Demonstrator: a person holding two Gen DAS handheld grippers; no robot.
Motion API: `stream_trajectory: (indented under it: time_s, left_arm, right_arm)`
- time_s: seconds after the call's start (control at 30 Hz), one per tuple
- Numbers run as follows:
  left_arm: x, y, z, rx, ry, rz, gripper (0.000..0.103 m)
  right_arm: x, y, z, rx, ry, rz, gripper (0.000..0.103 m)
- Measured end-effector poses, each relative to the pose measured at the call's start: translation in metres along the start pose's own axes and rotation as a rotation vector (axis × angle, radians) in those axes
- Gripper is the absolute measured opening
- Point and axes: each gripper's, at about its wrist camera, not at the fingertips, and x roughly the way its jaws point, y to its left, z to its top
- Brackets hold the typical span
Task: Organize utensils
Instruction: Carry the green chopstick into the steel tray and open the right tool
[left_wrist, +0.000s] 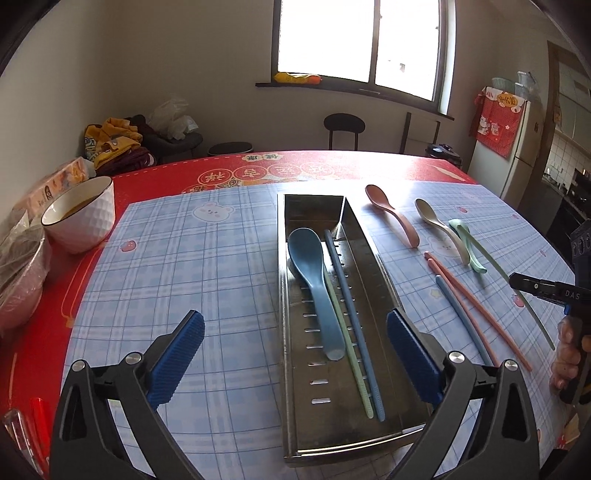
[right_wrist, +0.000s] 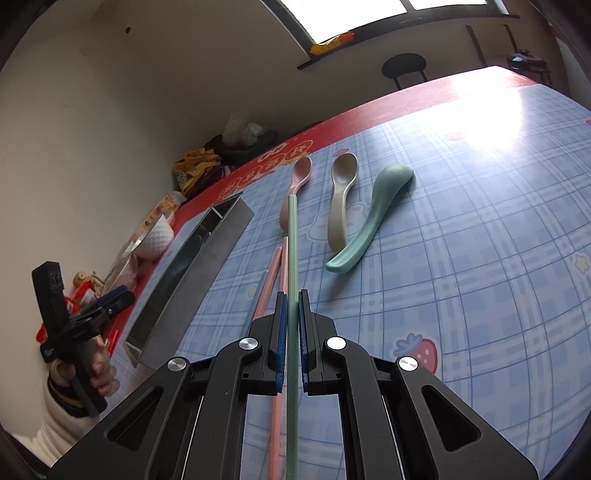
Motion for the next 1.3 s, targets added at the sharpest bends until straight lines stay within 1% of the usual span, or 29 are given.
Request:
stream_trajectory:
  time_s: [0.07, 0.13, 0.23, 0.33, 0.37, 0.47, 0.6, 0.7, 0.83, 0.97, 1.17, 1.3]
  left_arm:
    - [-0.003, 0.008, -0.005, 0.001, -0.024, 0.007, 0.097]
    - [-0.006, 0.018, -0.01, -0.019, -0.053, 0.01, 0.097]
    - [-0.008, 0.035, -0.018, -0.08, -0.072, -0.024, 0.097]
    - [-0.007, 0.047, -0.022, -0.151, -0.07, -0.082, 0.097]
    - [-0.006, 0.048, -0.023, -0.163, -0.063, -0.089, 0.097]
    - [-0.004, 0.046, -0.023, -0.162, -0.05, -0.081, 0.097]
    - [-0.006, 0.046, -0.024, -0.164, -0.057, -0.071, 0.097]
    - [-0.005, 0.049, -0.025, -0.181, -0.055, -0.072, 0.097]
    - [-0.007, 0.048, -0.025, -0.172, -0.063, -0.063, 0.097]
    - [-0.007, 0.046, -0.024, -0.16, -0.064, -0.057, 0.097]
    - [-0.006, 0.05, -0.025, -0.182, -0.059, -0.059, 0.097]
    - [-0.005, 0.053, -0.025, -0.198, -0.058, -0.063, 0.097]
  right_arm:
    - [0.003, 0.003, 0.0, -0.009, 0.005, -0.028, 0.006]
    - [0.005, 0.005, 0.0, -0.018, 0.009, -0.058, 0.006]
    - [0.007, 0.004, 0.002, -0.01, 0.017, -0.089, 0.006]
    - [0.009, -0.002, 0.003, 0.024, 0.022, -0.125, 0.006]
    - [0.009, -0.002, 0.003, 0.022, 0.023, -0.138, 0.006]
    - [0.012, 0.002, 0.002, 0.001, 0.049, -0.182, 0.006]
    - [0.019, 0.012, 0.001, -0.038, 0.083, -0.237, 0.006]
    - [0.019, 0.016, 0.003, -0.042, 0.089, -0.245, 0.006]
    - [0.017, 0.022, 0.012, 0.009, 0.073, -0.212, 0.006]
    - [0.021, 0.038, 0.02, 0.056, 0.064, -0.15, 0.006]
    - [0.05, 0.079, 0.028, 0.061, 0.089, -0.068, 0.006]
    - [0.071, 0.107, 0.036, 0.04, 0.099, -0.049, 0.006]
